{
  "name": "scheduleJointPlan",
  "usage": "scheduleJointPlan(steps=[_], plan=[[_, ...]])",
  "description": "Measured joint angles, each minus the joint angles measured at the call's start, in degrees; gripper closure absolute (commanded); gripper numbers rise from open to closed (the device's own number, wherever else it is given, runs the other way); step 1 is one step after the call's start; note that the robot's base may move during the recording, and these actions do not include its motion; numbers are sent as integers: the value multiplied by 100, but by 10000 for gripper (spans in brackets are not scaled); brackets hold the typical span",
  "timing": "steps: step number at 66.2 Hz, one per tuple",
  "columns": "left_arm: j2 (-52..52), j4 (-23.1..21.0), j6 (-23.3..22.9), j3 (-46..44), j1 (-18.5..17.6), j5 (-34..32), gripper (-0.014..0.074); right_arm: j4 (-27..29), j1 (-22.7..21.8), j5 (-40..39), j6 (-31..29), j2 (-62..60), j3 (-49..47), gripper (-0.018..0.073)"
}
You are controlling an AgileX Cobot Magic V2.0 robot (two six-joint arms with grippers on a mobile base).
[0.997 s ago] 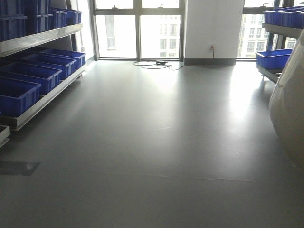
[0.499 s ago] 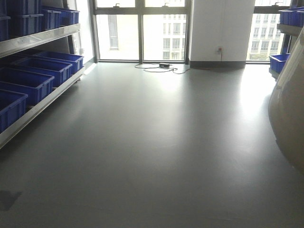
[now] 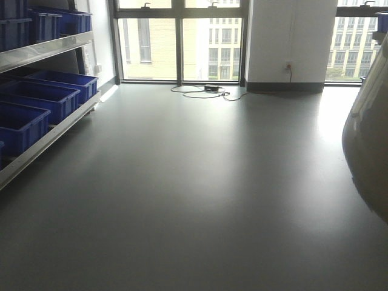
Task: Move white bin to right shelf second layer
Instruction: 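Drive along the aisle toward the windows carrying the bin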
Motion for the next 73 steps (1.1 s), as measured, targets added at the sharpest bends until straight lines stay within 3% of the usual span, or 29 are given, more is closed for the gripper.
scheduleJointPlan(steps=[73], plan=[[0, 0, 0, 0, 0, 0, 512, 0, 0, -11, 0, 0, 0, 490]])
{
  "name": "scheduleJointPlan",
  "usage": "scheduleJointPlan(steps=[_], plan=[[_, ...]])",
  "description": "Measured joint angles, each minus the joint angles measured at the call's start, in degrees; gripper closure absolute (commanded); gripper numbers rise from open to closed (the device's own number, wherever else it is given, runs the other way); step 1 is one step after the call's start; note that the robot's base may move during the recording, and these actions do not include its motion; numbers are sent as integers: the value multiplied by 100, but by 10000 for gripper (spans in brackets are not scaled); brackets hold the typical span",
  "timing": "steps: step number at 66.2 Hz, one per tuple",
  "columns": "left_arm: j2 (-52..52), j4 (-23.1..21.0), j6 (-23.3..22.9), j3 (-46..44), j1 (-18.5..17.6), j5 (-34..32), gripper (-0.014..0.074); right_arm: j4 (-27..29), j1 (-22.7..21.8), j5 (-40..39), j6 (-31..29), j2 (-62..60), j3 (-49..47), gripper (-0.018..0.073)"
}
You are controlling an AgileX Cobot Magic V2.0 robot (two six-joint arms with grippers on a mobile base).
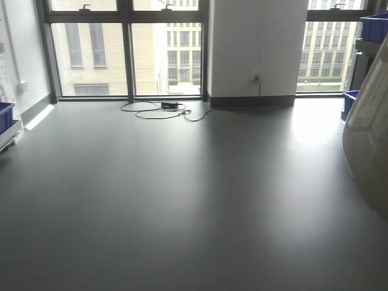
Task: Move white bin to right shelf second layer
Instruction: 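Drive along the aisle toward the windows carrying the bin, then turn and drive up to the roller shelf with blue crates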
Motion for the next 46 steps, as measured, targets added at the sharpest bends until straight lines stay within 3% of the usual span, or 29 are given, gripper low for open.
scheduleJointPlan(steps=[46], plan=[[0, 0, 0, 0, 0, 0, 512, 0, 0, 0, 0, -13, 0, 490]])
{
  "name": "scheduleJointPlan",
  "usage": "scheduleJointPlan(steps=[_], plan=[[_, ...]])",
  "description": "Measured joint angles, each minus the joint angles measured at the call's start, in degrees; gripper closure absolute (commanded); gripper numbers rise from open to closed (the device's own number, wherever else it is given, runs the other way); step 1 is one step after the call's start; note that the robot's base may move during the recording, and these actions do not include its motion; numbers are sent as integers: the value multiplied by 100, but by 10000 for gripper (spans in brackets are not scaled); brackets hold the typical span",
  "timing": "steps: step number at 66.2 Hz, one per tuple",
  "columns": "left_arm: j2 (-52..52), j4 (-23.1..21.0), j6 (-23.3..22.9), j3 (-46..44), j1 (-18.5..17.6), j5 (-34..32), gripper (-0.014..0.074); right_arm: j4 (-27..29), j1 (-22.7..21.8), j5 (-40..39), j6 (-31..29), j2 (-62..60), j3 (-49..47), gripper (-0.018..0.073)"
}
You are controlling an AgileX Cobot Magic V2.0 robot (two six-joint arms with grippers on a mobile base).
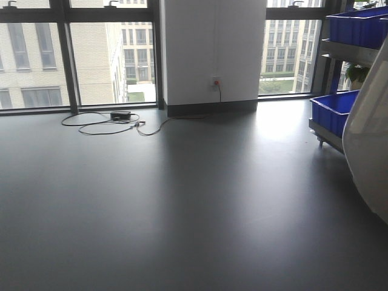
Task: Move white bin to right shelf second layer
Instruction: 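Turn and drive up to the roller shelf with blue crates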
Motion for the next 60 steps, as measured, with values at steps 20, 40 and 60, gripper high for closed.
scheduleJointPlan(steps=[20, 40, 60], plan=[[0, 0, 0, 0, 0, 0, 512, 0, 0, 0, 0, 0, 0, 490], [0, 0, 0, 0, 0, 0, 512, 0, 0, 0, 0, 0, 0, 490], [0, 0, 0, 0, 0, 0, 512, 0, 0, 0, 0, 0, 0, 490]])
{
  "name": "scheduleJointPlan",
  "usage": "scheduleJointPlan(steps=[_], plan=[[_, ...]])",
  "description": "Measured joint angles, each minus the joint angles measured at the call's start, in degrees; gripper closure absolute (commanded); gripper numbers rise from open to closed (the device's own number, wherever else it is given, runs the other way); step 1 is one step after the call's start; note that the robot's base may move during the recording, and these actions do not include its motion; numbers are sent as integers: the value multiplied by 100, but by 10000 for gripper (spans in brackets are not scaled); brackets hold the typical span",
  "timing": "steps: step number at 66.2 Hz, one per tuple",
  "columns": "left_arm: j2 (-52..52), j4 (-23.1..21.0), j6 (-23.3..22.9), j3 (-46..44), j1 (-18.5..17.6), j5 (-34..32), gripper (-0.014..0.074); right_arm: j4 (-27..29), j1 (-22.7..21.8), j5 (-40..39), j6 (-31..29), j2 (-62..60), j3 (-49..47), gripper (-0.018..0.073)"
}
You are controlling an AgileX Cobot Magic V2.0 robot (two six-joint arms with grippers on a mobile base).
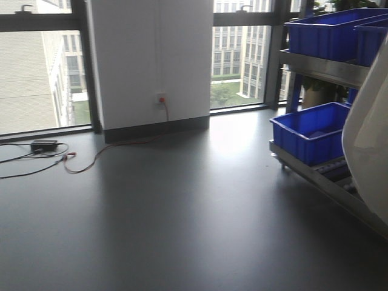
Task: Move white bin to right shelf second layer
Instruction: 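Turn and drive up to the roller shelf with blue crates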
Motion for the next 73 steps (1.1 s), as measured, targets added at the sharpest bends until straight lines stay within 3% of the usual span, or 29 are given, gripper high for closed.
scheduleJointPlan(steps=[73], plan=[[0, 0, 0, 0, 0, 0, 512, 0, 0, 0, 0, 0, 0, 490]])
